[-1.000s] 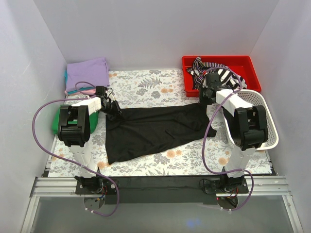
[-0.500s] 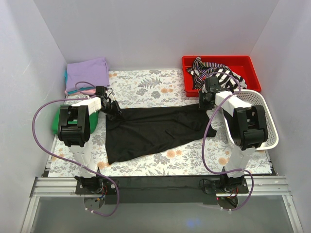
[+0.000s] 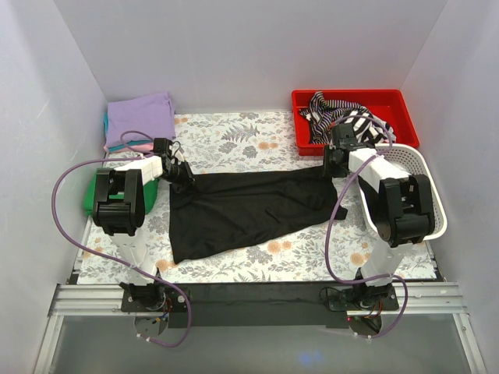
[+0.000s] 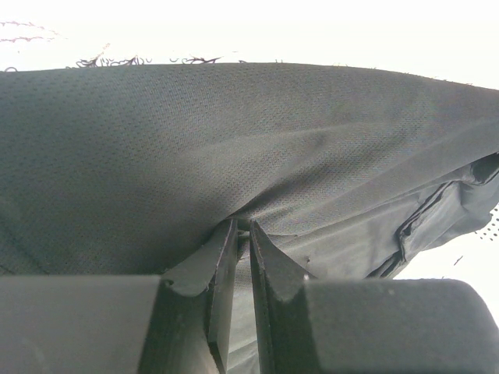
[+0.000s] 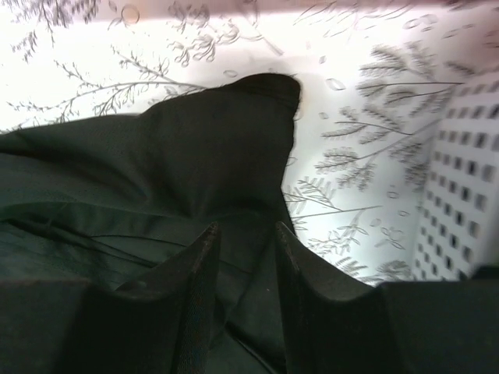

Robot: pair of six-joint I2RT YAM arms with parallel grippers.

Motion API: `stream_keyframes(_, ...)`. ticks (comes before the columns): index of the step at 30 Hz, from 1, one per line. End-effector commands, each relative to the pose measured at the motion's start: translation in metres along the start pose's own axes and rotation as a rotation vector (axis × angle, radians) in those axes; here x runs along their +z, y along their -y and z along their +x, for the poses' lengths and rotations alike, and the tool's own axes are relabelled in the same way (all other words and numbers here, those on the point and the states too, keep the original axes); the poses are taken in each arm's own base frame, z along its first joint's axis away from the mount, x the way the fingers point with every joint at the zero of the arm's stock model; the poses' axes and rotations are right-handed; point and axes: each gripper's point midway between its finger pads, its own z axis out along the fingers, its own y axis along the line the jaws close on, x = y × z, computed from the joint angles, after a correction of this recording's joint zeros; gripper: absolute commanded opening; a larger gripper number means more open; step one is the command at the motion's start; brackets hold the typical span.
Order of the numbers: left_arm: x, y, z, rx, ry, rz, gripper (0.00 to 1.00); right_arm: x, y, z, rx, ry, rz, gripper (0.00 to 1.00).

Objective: Fold and stack the t-shirts
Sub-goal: Fold the tshirt

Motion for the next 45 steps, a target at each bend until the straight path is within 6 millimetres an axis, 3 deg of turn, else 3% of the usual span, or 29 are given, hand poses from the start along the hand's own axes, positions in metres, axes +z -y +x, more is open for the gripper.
stream_keyframes(1,0.004,-0.032,0.005,0.017,0.011,-0.13,0.12,-0.015,0.008,-0.007,0.035,0.046,0.036,0.41)
stream_keyframes(6,0.004,-0.032,0.006,0.018,0.006,-0.127,0.12,-0.006,0.004,0.019,0.124,-0.016,-0.07,0.4)
stream_keyframes(7,0.004,-0.032,0.006,0.018,0.007,-0.128,0.12,-0.004,0.009,0.021,0.175,-0.012,-0.09,0.4)
stream_keyframes(8,0.003,-0.031,0.005,0.022,0.011,-0.126,0.12,-0.009,-0.001,0.021,0.196,-0.005,-0.179,0.4)
stream_keyframes(11,0.004,-0.032,0.006,0.022,0.008,-0.128,0.12,-0.009,-0.001,0.025,0.255,0.015,-0.271,0.39)
stream_keyframes(17,0.005,-0.031,0.005,0.02,0.005,-0.12,0.11,-0.008,-0.008,0.024,0.242,0.03,-0.326,0.38)
stream_keyframes(28,0.006,-0.033,0.007,0.017,-0.001,-0.125,0.11,-0.009,-0.012,0.02,0.255,0.03,-0.349,0.39)
stream_keyframes(32,0.007,-0.033,0.007,0.016,-0.003,-0.126,0.11,-0.011,-0.005,0.02,0.255,0.041,-0.308,0.39)
stream_keyframes(45,0.009,-0.034,0.009,0.015,-0.011,-0.126,0.11,0.001,0.002,0.034,0.247,-0.009,-0.268,0.38)
